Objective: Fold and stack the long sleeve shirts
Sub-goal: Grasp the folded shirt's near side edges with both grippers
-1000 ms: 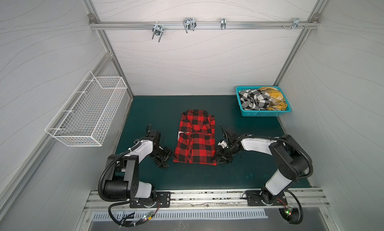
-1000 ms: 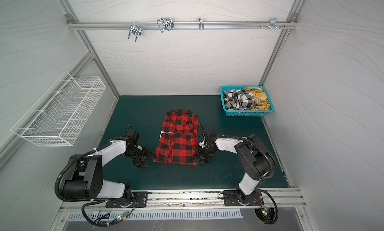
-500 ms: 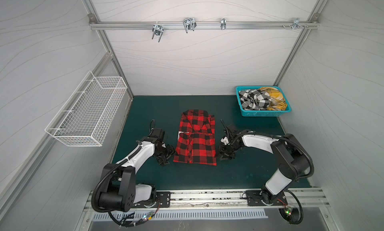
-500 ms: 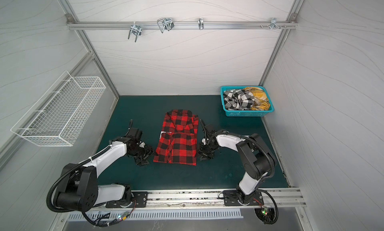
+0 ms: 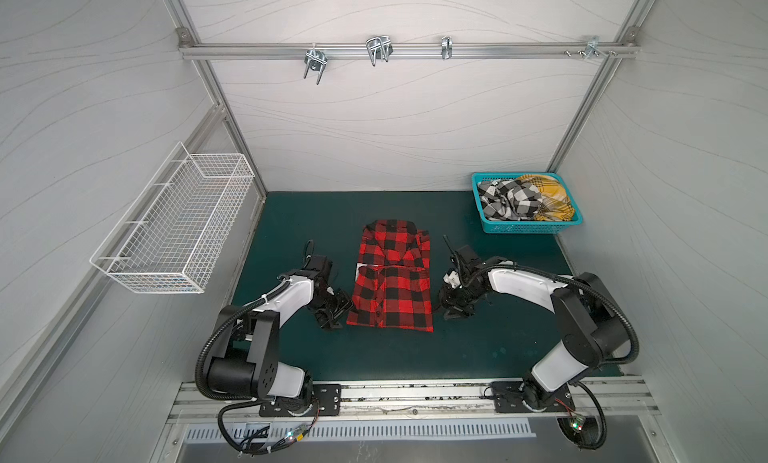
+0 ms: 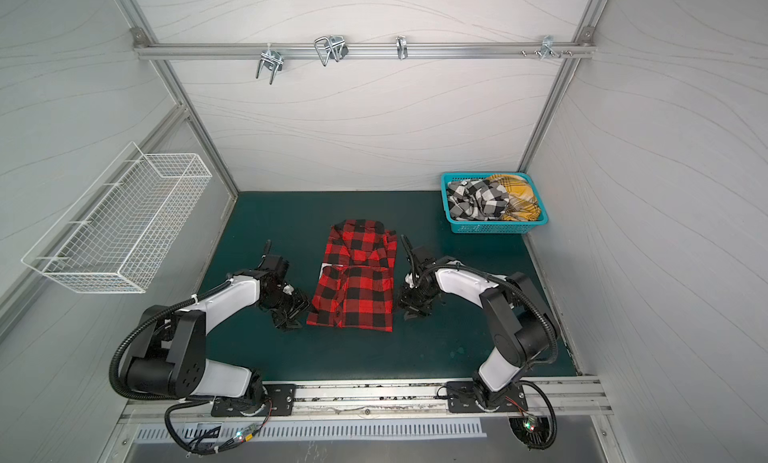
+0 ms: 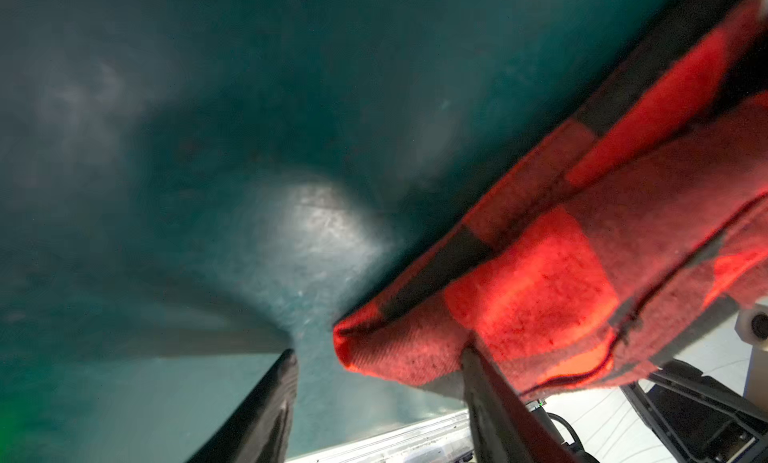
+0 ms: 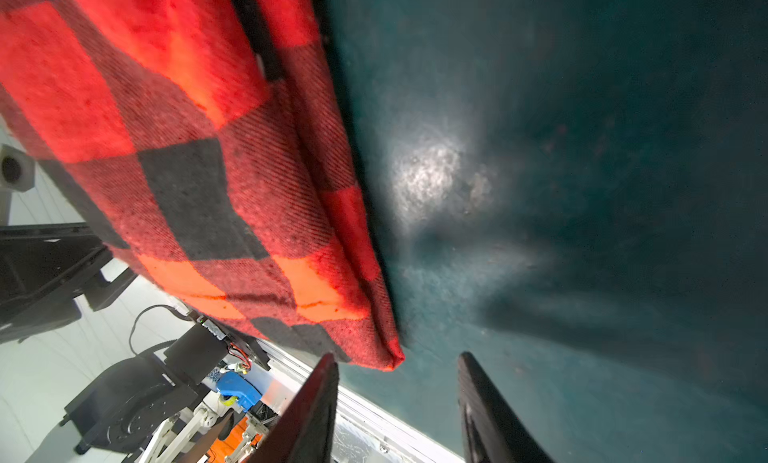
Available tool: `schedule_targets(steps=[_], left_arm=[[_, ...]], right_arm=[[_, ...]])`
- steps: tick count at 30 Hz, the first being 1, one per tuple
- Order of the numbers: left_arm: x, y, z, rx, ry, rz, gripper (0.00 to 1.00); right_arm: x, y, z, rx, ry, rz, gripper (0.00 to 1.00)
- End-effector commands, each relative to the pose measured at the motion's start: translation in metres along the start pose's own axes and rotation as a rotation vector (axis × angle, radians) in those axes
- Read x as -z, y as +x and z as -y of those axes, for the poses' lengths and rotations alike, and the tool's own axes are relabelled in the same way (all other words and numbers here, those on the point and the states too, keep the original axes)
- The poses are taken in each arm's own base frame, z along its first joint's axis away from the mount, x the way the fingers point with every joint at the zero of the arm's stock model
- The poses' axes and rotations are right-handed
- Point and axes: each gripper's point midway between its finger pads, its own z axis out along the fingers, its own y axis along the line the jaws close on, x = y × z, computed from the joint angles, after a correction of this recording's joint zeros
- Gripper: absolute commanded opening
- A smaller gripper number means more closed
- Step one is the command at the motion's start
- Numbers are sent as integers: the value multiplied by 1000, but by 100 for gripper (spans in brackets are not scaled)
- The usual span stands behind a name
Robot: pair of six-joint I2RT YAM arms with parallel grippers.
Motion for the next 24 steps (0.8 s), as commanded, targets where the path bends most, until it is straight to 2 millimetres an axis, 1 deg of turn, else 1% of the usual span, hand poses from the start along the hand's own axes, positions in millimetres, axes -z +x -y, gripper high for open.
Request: schedule_targets(steps=[1,7,12,16,18,21,24], left_arm=[[4,-11,5,9,25,15,63],[3,-17,1,-5,-17,-1,61],[-7,-10,-3,-4,-22,-45,59],[-19,-3,-6,8,-16,-80,55],[-24,-1,-7,10,-15,-89,53],[-29,1,-7,14,-11,-98,51],[-33,2,-9,19,-19,-109,48]], right_arm=[[-3,5,-1,-26,-21,-22,48],[-12,11,-5,-32,-25,-48,47],[-21,18,-10,-24,-23,-54,48],[-33,22,-7,-47,-29,-76,47],[-37,23,-2,-58,-17,-76,47],[-43,23,5,-77,-15,-80,46],[-47,24,5,-82,-23,-88,44]])
